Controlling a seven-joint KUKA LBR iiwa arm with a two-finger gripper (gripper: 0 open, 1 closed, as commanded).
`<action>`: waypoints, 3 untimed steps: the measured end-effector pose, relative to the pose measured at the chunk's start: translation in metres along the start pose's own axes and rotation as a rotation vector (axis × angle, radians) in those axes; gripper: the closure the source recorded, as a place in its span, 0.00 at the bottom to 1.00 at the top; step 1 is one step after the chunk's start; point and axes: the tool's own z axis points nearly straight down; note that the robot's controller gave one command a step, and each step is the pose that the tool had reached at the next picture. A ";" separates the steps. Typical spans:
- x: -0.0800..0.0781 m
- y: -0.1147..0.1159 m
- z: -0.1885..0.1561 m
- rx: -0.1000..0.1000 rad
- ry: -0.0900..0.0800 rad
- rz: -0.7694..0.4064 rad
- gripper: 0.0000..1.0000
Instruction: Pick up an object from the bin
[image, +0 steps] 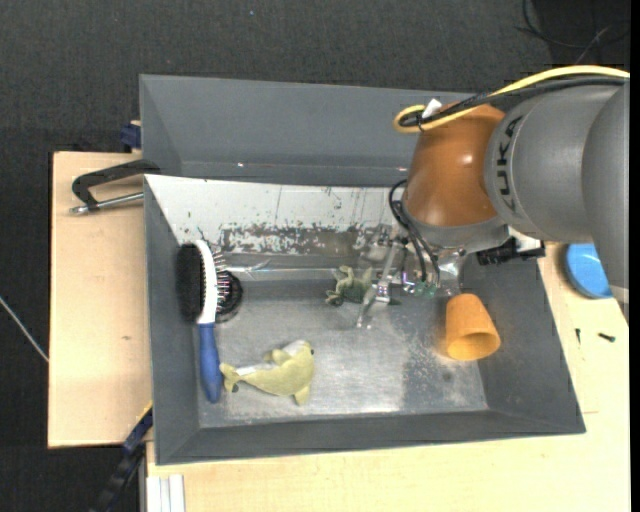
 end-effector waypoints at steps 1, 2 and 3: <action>0.003 0.018 0.037 -0.004 -0.008 -0.053 0.00; 0.001 0.019 0.035 -0.003 -0.006 -0.053 0.00; -0.001 0.019 0.033 -0.004 -0.013 -0.053 1.00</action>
Offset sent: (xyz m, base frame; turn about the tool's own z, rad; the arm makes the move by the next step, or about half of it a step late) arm -0.0026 0.0162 -0.0407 -0.0513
